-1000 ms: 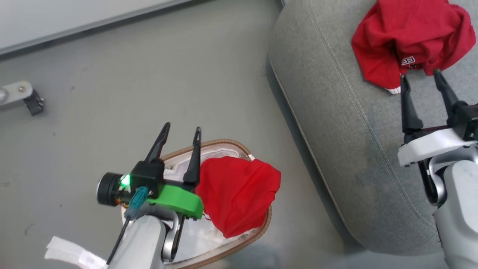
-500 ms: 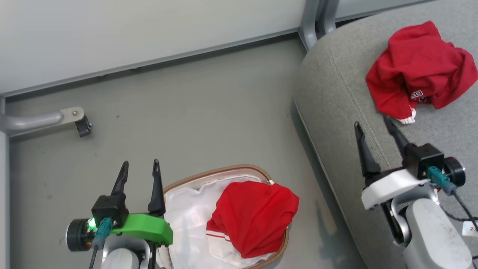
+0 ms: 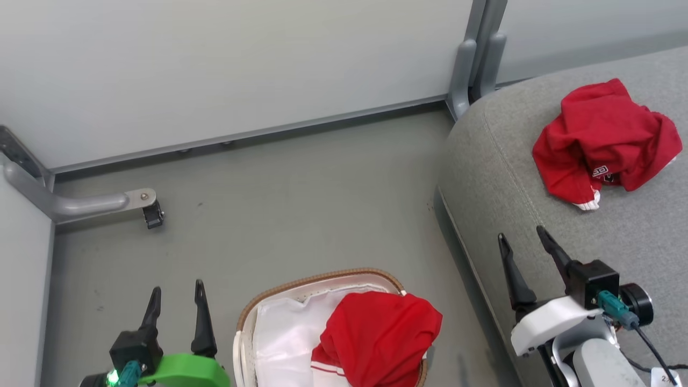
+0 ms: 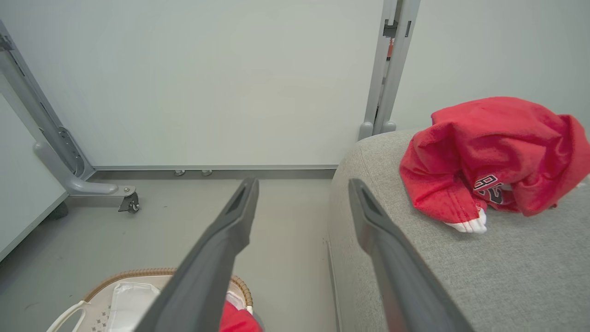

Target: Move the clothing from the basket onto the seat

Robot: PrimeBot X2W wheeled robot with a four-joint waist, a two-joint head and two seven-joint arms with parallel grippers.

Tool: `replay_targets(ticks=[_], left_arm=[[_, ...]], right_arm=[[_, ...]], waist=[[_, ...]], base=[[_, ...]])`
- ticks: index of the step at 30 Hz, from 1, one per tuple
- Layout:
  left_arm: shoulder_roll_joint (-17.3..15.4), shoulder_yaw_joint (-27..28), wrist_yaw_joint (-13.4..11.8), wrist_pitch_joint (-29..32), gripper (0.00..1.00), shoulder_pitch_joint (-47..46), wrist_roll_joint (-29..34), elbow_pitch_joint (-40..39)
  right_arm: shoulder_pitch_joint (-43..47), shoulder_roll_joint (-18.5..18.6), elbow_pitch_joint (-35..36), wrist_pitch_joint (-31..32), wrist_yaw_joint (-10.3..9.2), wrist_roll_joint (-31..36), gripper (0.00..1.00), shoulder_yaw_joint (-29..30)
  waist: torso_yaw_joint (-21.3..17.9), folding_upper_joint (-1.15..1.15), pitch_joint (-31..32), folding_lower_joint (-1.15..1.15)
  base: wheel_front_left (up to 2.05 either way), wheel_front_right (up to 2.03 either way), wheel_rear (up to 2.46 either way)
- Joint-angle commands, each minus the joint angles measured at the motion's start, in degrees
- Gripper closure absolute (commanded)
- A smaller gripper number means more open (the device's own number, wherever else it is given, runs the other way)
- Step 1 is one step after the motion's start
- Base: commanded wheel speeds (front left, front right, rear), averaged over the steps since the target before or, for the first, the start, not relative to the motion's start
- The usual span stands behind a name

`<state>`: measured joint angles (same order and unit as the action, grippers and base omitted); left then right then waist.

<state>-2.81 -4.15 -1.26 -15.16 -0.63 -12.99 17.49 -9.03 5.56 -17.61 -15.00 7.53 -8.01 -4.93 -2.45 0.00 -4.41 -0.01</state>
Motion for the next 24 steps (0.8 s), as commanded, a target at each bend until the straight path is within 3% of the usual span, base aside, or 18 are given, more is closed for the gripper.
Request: replay_targets(ticks=[1, 14, 24], left_arm=[[-0.15, 0.25, -0.04, 0.02, 0.0, 1.58, -0.13, 0.14], [-0.15, 0.37, 0.71, 0.02, 0.0, 4.76, -0.29, 0.96], [-0.15, -5.25, 2.16, 0.02, 0.0, 1.31, -1.59, 5.01]], right_arm=[[1.46, -0.21, -0.25, -0.25, -0.08, 0.24, 0.0, 0.08], [4.71, -1.09, -1.07, -0.24, -0.08, 0.4, 0.0, -0.1], [0.89, -0.19, 1.07, -0.25, -0.08, -0.66, 0.0, -0.95]], waist=[[0.5, 0.0, 1.53, 0.01], [0.59, 0.0, 2.87, 0.01], [-1.3, 0.0, -1.8, 0.01]], base=[[0.0, 0.0, 0.0], [0.0, 0.0, 0.0], [0.0, 0.0, 0.0]])
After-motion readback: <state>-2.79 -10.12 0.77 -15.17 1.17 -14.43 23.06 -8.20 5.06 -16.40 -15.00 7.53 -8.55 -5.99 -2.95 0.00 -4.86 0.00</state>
